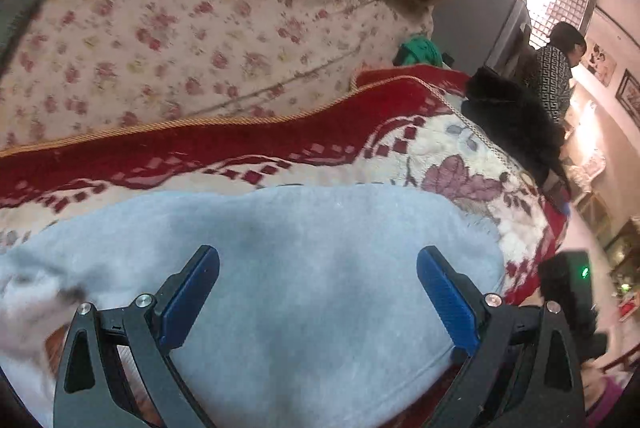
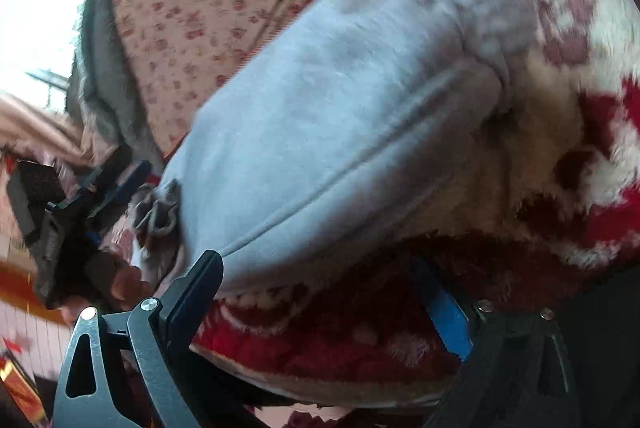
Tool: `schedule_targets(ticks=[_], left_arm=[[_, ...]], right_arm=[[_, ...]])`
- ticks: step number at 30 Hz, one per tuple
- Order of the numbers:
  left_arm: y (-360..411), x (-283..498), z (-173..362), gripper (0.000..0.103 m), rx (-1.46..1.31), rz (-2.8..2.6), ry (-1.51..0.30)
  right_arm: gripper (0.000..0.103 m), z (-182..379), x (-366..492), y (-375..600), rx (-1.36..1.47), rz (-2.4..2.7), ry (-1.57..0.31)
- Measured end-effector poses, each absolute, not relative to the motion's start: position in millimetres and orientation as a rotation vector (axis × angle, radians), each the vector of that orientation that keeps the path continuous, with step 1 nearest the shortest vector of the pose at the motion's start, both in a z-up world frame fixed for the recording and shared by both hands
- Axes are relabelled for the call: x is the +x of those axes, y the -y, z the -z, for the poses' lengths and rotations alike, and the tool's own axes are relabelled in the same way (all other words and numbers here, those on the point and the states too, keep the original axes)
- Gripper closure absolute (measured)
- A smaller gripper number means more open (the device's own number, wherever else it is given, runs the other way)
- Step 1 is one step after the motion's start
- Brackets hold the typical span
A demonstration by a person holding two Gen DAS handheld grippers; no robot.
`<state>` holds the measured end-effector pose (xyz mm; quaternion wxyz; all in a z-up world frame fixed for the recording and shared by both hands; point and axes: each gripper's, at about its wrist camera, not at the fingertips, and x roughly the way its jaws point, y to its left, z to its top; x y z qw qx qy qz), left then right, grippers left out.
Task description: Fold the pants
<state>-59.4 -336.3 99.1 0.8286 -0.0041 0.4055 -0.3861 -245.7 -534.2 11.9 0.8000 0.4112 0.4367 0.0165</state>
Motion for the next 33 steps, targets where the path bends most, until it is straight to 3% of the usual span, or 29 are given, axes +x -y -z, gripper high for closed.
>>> schedule_targets(ticks=[9, 24, 27, 29, 33], left_arm=[[392.8, -10.6, -94.2, 0.004, 0.050, 0.918, -0.945], [482.0, -0.7, -57.2, 0.004, 0.467, 1.165, -1.074], [497.1, 7.9, -41.8, 0.004, 0.518, 1.209, -1.113], [509.3, 15.6, -26.2, 0.000, 0.539, 1.232, -1.186], [526.2, 22.8, -1.6, 0.000, 0.577, 1.256, -1.286]], right_arm=[[0.001, -11.1, -240.6, 539.8, 0.889, -0.073, -0.752], [0.002, -11.4, -247.0, 544.9, 0.929, -0.139, -0.713], [0.018, -7.7, -242.5, 547.1, 0.938, -0.140, -0.728], [0.038, -5.4, -237.4, 552.1, 0.970, -0.118, -0.720], [0.044, 0.3, -232.8, 556.1, 1.002, -0.141, -0.720]])
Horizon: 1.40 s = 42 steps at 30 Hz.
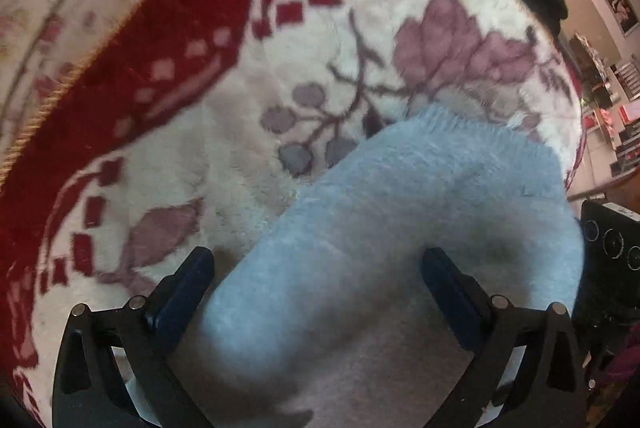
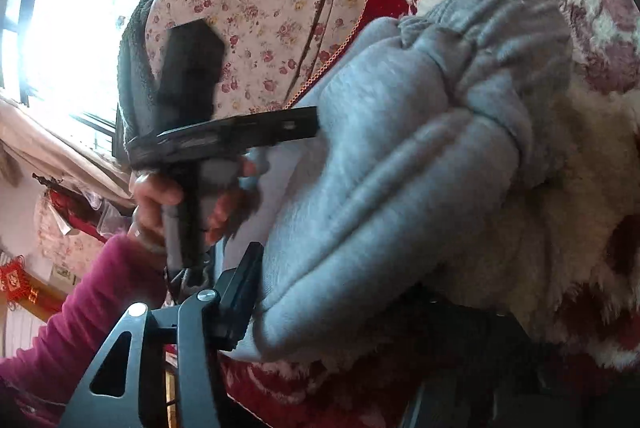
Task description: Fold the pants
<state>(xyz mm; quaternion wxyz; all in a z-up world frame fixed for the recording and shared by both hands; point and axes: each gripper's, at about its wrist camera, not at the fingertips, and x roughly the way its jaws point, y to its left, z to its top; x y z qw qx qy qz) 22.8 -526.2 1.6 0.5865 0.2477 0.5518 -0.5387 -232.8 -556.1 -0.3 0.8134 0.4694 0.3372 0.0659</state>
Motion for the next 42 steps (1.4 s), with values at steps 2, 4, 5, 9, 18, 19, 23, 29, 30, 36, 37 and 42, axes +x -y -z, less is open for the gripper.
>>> schedule_targets(ticks=[2, 4, 5, 9, 18, 19, 23, 29, 30, 36, 37, 42], left_arm=[[527.0, 23.2, 0.0, 0.000, 0.576, 1.271, -1.278], [526.1, 24.4, 1.8, 0.000, 0.551, 1.266, -1.275], [525.6, 22.6, 2.0, 0.001, 0.549, 1.259, -1.262], [518.0, 12.7, -11.0, 0.051, 0.500, 1.271, -1.202], [499.0, -16.0, -52.1, 0.087, 0.481, 1.213, -1.090], [496.0, -16.9, -62.1, 0.087, 0.467, 1.217, -1.073], [472.1, -14.7, -110.2, 0.087, 0.389, 1.224, -0.992], [410.5, -8.7, -174.7, 0.087, 0.275, 1.182, -0.873], [397.5, -7.8, -184.7, 0.087, 0.259, 1.169, -0.854], [311.8, 1.6, -223.1, 0.087, 0.116, 1.079, -0.773], [294.3, 3.1, -226.0, 0.087, 0.088, 1.059, -0.763], [218.7, 13.2, -217.8, 0.087, -0.020, 0.944, -0.753]], right_arm=[[0.046, 3.3, -231.3, 557.8, 1.022, -0.151, -0.720], [0.049, 6.5, -228.6, 559.4, 1.048, -0.162, -0.719], [0.052, 7.7, -229.5, 559.9, 1.051, -0.165, -0.718], [0.060, -0.8, -228.8, 555.7, 0.988, -0.164, -0.708], [0.069, -45.4, -234.6, 538.3, 0.799, -0.185, -0.651], [0.069, -51.9, -235.3, 535.6, 0.783, -0.190, -0.645], [0.069, -89.7, -234.2, 518.8, 0.685, -0.219, -0.606], [0.069, -145.2, -223.3, 481.0, 0.548, -0.283, -0.540], [0.069, -152.7, -220.4, 474.1, 0.527, -0.293, -0.537], [0.069, -197.6, -195.5, 414.3, 0.351, -0.368, -0.525], [0.069, -202.6, -189.9, 401.9, 0.323, -0.382, -0.526], [0.069, -210.4, -167.7, 349.0, 0.206, -0.441, -0.548]])
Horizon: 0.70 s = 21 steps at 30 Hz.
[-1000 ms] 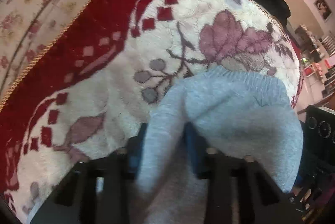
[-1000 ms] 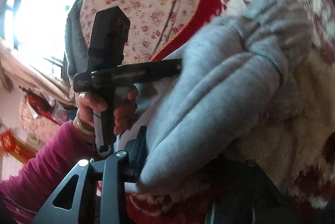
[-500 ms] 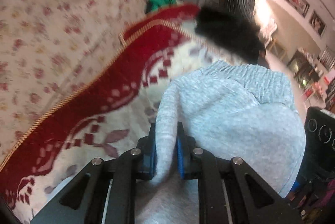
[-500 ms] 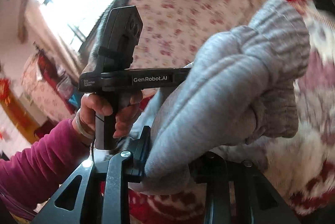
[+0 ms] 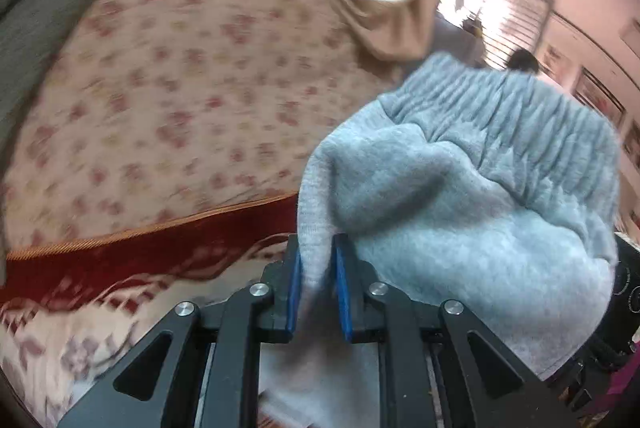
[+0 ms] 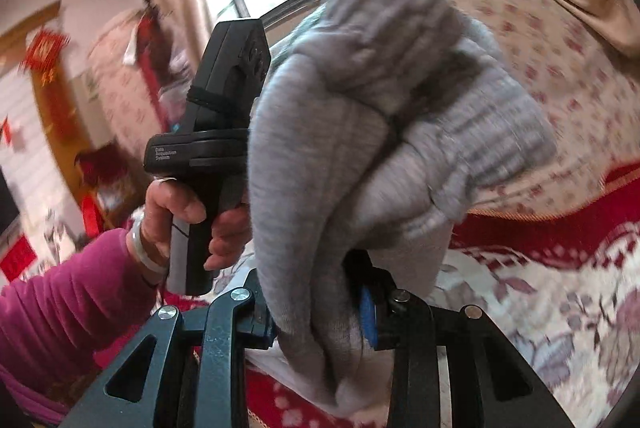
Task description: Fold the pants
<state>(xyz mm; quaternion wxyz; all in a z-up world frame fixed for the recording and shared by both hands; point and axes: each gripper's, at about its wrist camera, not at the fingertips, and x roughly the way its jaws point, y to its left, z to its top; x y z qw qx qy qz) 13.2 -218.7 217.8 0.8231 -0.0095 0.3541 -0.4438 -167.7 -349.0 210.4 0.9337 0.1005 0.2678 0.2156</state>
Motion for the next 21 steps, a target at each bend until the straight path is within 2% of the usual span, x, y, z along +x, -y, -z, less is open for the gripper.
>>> schedule_targets(ticks=[8, 17, 20, 21], left_arm=[[93.0, 11.3, -166.4, 0.088, -0.128, 0.700, -0.812], [-36.8, 15.2, -102.5, 0.087, -0.374, 0.382, -0.869], [-55.9, 2.6, -106.5, 0.075, -0.388, 0.357, -0.831], [-58.9, -2.7, -111.6, 0.066, -0.377, 0.348, -0.813]], right_arm=[[0.069, -185.1, -130.9, 267.5, 0.073, -0.585, -0.644], [0.068, -115.6, -108.6, 194.2, -0.142, -0.663, -0.799], [0.058, -106.6, -105.8, 196.3, -0.100, -0.678, -0.806], [0.055, -106.1, -106.9, 199.6, -0.067, -0.696, -0.806]])
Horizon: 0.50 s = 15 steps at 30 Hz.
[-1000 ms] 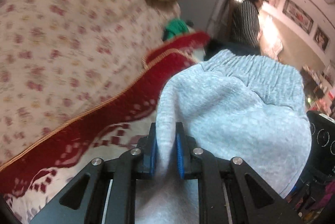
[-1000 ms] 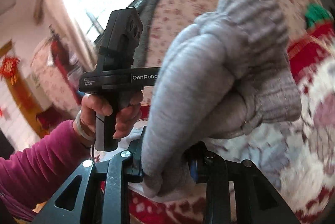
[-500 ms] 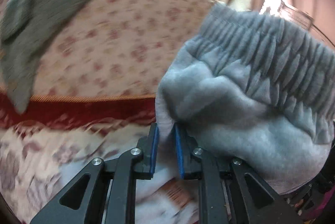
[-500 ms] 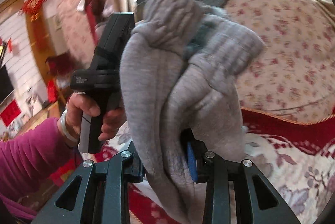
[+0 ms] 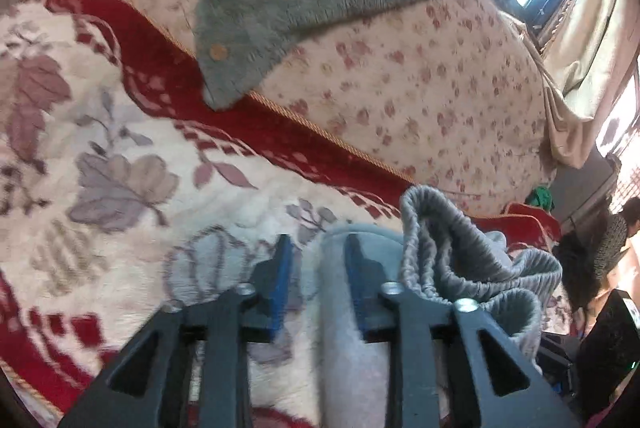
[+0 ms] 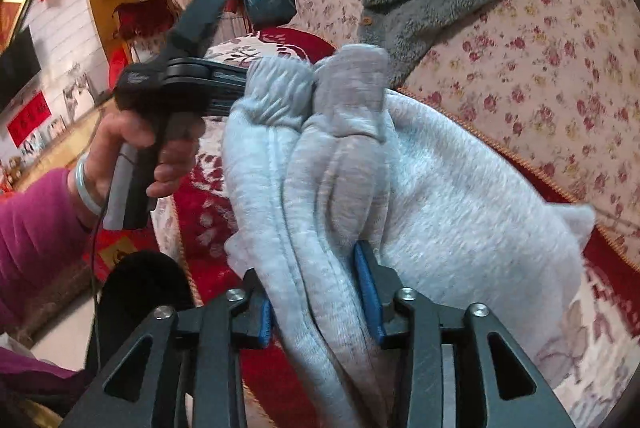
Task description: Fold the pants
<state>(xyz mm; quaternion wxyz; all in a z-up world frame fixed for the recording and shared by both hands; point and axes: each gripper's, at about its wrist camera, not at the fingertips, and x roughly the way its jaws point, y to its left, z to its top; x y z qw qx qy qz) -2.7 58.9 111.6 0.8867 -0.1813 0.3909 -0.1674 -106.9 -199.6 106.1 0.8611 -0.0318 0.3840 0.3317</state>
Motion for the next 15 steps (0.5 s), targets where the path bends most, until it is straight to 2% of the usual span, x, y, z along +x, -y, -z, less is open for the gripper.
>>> schedule_targets(ticks=[1, 3, 4, 6, 8, 10, 15], left_arm=[[-61.5, -7.6, -117.7, 0.061, -0.368, 0.346, -0.792], [-63.6, -19.4, -133.2, 0.058, -0.357, 0.353, -0.752], [-63.7, -24.5, -139.7, 0.053, -0.353, 0.360, -0.736], [-62.1, -31.2, -153.8, 0.043, -0.346, 0.373, -0.708], [-56.7, -40.4, -168.5, 0.040, -0.344, 0.405, -0.677], [-43.9, -49.9, -182.6, 0.028, -0.331, 0.446, -0.659], [0.6, -66.4, -196.4, 0.024, -0.265, 0.540, -0.655]], right_arm=[[0.049, -107.8, -106.9, 201.6, -0.041, -0.713, -0.808], [0.039, -111.5, -107.1, 205.4, 0.027, -0.768, -0.826], [0.034, -114.2, -107.4, 209.3, 0.080, -0.808, -0.835], [0.033, -119.5, -106.5, 216.0, 0.161, -0.870, -0.833], [0.033, -129.0, -109.3, 221.1, 0.191, -0.858, -0.800], [0.033, -133.2, -112.9, 226.8, 0.217, -0.824, -0.784], [0.032, -111.3, -114.2, 224.6, 0.324, -0.799, -0.854]])
